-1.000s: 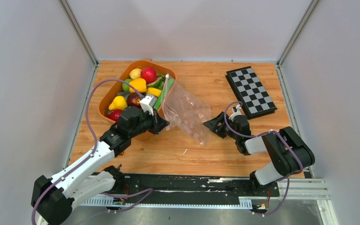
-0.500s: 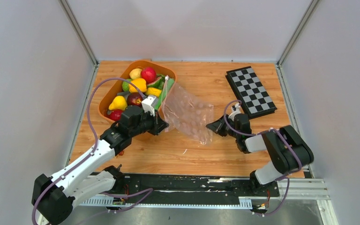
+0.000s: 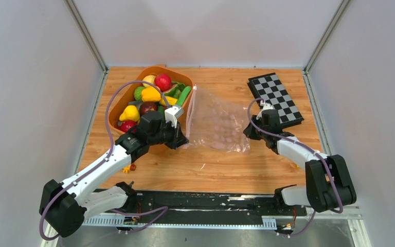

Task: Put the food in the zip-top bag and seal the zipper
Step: Open the zipper of the food storage bag at the center of the board.

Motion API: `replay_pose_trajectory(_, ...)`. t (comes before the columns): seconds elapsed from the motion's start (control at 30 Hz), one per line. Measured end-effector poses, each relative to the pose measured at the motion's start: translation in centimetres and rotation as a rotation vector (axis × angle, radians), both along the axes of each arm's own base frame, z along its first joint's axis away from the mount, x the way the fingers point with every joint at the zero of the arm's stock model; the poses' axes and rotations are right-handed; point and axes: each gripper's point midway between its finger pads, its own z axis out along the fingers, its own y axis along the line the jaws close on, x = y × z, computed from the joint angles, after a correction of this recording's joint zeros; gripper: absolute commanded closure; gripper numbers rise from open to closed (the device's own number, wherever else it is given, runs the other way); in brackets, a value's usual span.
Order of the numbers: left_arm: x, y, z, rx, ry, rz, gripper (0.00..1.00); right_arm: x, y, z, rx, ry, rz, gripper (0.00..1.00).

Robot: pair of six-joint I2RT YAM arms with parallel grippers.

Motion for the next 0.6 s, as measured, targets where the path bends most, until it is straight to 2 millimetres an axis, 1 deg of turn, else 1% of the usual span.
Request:
replay_pose_trajectory(0.07, -0.2, 0.0, -0.4, 0.018, 0.012, -0.015, 1.0, -0.7, -0.5, -0.5, -0.031, 0.034, 0.014, 0.59)
replay_pose_trajectory(0.17, -0.4, 0.0, -0.4, 0.015, 0.017, -0.024, 1.0, -1.0, -1.2, -0.2, -0.043, 0.053, 0.013, 0.38)
replay_pose_trajectory(0.2, -0.4, -0.1, -0.3, 0.009, 0.017, -0.028, 1.0, -1.1, -1.3, 0.1, -0.043, 0.054, 0.014, 0.34)
replay_pose_trajectory(0.27, -0.4, -0.4, 0.0, -0.006, 0.011, -0.035, 1.0, -1.3, -1.5, 1.7, -0.042, 0.035, 0.013, 0.31)
replay_pose_trajectory(0.3, -0.3, -0.5, 0.2, -0.015, 0.005, -0.04, 1.0, -1.3, -1.5, 3.3, -0.035, 0.006, 0.013, 0.31)
replay_pose_trajectory(0.33, -0.3, -0.7, 0.4, -0.024, -0.001, -0.042, 1.0, -1.3, -1.5, 4.1, -0.03, -0.013, 0.011, 0.32)
replay_pose_trajectory(0.4, -0.2, -0.9, 0.8, -0.037, -0.014, -0.047, 1.0, -1.4, -1.0, 7.1, 0.009, -0.082, 0.023, 0.35)
replay_pose_trajectory(0.43, -0.2, -1.1, 0.9, -0.041, -0.021, -0.053, 1.0, -1.5, -0.5, 8.9, 0.044, -0.124, 0.039, 0.36)
replay_pose_trajectory(0.5, -0.3, -1.4, 1.1, -0.045, -0.03, -0.062, 1.0, -1.6, 0.6, 11.8, 0.099, -0.187, 0.067, 0.37)
replay_pose_trajectory(0.53, -0.5, -1.6, 1.1, -0.044, -0.034, -0.071, 1.0, -1.7, 1.3, 12.9, 0.117, -0.207, 0.083, 0.38)
replay_pose_trajectory(0.57, -0.7, -1.9, 1.3, -0.044, -0.038, -0.081, 1.0, -1.8, 2.4, 14.2, 0.13, -0.224, 0.11, 0.39)
replay_pose_trajectory(0.6, -0.8, -2.1, 1.5, -0.045, -0.041, -0.088, 1.0, -2.0, 3.4, 14.9, 0.14, -0.232, 0.137, 0.39)
